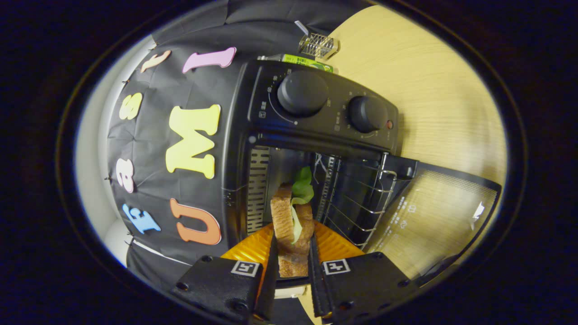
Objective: Open the toaster oven, put the food inside, and close the toaster oven door.
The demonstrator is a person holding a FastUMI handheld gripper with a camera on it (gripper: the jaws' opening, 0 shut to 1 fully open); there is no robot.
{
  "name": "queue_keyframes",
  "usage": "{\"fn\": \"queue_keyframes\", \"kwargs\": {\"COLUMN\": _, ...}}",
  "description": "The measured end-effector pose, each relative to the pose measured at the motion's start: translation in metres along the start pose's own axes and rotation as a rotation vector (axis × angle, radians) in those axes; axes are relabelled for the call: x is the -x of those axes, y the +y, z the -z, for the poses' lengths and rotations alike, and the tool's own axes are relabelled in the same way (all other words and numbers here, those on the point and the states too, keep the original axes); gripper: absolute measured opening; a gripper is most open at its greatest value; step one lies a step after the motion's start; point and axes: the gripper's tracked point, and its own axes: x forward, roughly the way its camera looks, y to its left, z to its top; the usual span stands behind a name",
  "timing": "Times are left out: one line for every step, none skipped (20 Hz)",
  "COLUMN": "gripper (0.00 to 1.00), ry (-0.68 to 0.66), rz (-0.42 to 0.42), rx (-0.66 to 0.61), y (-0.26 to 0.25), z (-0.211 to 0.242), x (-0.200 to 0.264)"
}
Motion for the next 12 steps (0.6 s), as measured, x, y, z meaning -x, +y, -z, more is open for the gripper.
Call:
{"fn": "queue_keyframes", "kwargs": {"gripper": 0.41, "ry": -0.004, "rz": 0.007, "rx": -0.005, "y": -0.001, "z": -0.003, "x": -0.005}}
{"fn": "queue_keyframes", "kwargs": {"gripper": 0.43, "ry": -0.016, "rz": -0.003, "rx": -0.012, "y": 0.005, "z": -0.003, "x": -0.011}}
{"fn": "queue_keyframes", "kwargs": {"gripper": 0.46, "ry": -0.024, "rz": 0.030, "rx": 0.009, "y": -0.001, "z": -0.003, "x": -0.013}}
{"fn": "queue_keyframes", "kwargs": {"gripper": 0.52, "ry": -0.019, "rz": 0.050, "rx": 0.043, "y": -0.003, "z": -0.002, "x": -0.015}}
{"fn": "queue_keyframes", "kwargs": {"gripper": 0.52, "ry": 0.000, "rz": 0.067, "rx": 0.071, "y": -0.005, "z": 0.000, "x": -0.015}}
{"fn": "queue_keyframes", "kwargs": {"gripper": 0.56, "ry": 0.017, "rz": 0.087, "rx": 0.097, "y": -0.007, "z": 0.004, "x": -0.013}}
{"fn": "queue_keyframes", "kwargs": {"gripper": 0.60, "ry": 0.034, "rz": 0.114, "rx": 0.126, "y": -0.010, "z": 0.005, "x": -0.013}}
{"fn": "queue_keyframes", "kwargs": {"gripper": 0.64, "ry": 0.070, "rz": 0.132, "rx": 0.171, "y": -0.012, "z": 0.010, "x": -0.010}}
{"fn": "queue_keyframes", "kwargs": {"gripper": 0.70, "ry": 0.102, "rz": 0.155, "rx": 0.219, "y": -0.013, "z": 0.018, "x": -0.010}}
{"fn": "queue_keyframes", "kwargs": {"gripper": 0.75, "ry": 0.150, "rz": 0.182, "rx": 0.298, "y": -0.015, "z": 0.028, "x": -0.007}}
{"fn": "queue_keyframes", "kwargs": {"gripper": 0.81, "ry": 0.164, "rz": 0.211, "rx": 0.396, "y": -0.016, "z": 0.031, "x": 0.000}}
{"fn": "queue_keyframes", "kwargs": {"gripper": 0.86, "ry": 0.190, "rz": 0.233, "rx": 0.468, "y": -0.018, "z": 0.036, "x": 0.001}}
